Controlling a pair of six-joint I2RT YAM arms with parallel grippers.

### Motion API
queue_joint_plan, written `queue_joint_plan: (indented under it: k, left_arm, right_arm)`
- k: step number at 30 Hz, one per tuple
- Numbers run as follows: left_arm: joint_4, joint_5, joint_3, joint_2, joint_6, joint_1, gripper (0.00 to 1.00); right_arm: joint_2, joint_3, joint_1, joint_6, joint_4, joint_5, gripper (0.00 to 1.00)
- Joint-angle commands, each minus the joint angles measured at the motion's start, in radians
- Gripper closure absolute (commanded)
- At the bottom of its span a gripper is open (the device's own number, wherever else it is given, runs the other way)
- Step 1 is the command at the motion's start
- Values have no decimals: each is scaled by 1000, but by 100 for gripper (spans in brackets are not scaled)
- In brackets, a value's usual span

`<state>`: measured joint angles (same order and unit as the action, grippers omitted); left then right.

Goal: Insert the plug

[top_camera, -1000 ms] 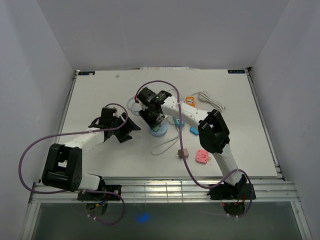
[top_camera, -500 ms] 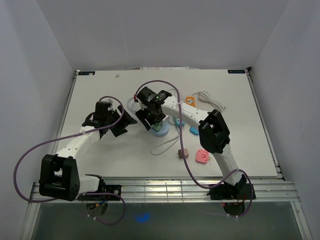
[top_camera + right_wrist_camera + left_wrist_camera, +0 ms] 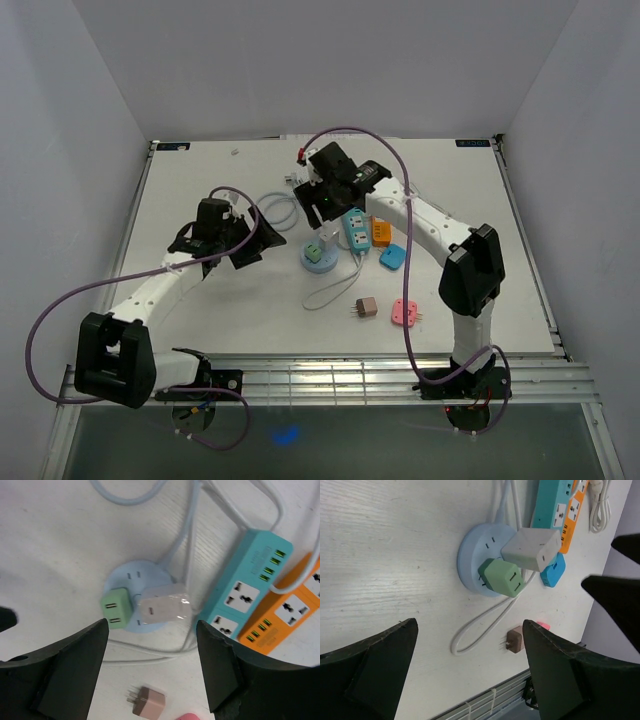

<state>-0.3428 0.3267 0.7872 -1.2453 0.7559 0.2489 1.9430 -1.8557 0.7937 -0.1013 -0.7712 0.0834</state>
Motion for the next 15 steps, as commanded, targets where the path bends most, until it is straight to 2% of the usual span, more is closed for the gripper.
queue_joint_plan:
  k: [1,9,12,13,15]
  left_arm:
    - [25,-26,61,-9,-1,55,2]
    - [62,-34,174,-112,-35,210,2]
    - [45,-90,224,-164,-46,257,2]
    - [31,-97,236,-178,-47,265,2]
    - [15,-130,257,-218,-56,286,2]
  right_arm:
    - [-53,73,-77,8,42,-3,23]
    - [-119,274,-174,-26,171,-71,23]
    - [-110,270,-208,-55,173,-73,30]
    - [-104,267,-217,-58,173,-73,37]
    - [-93,260,-218,-63,173,-73,41]
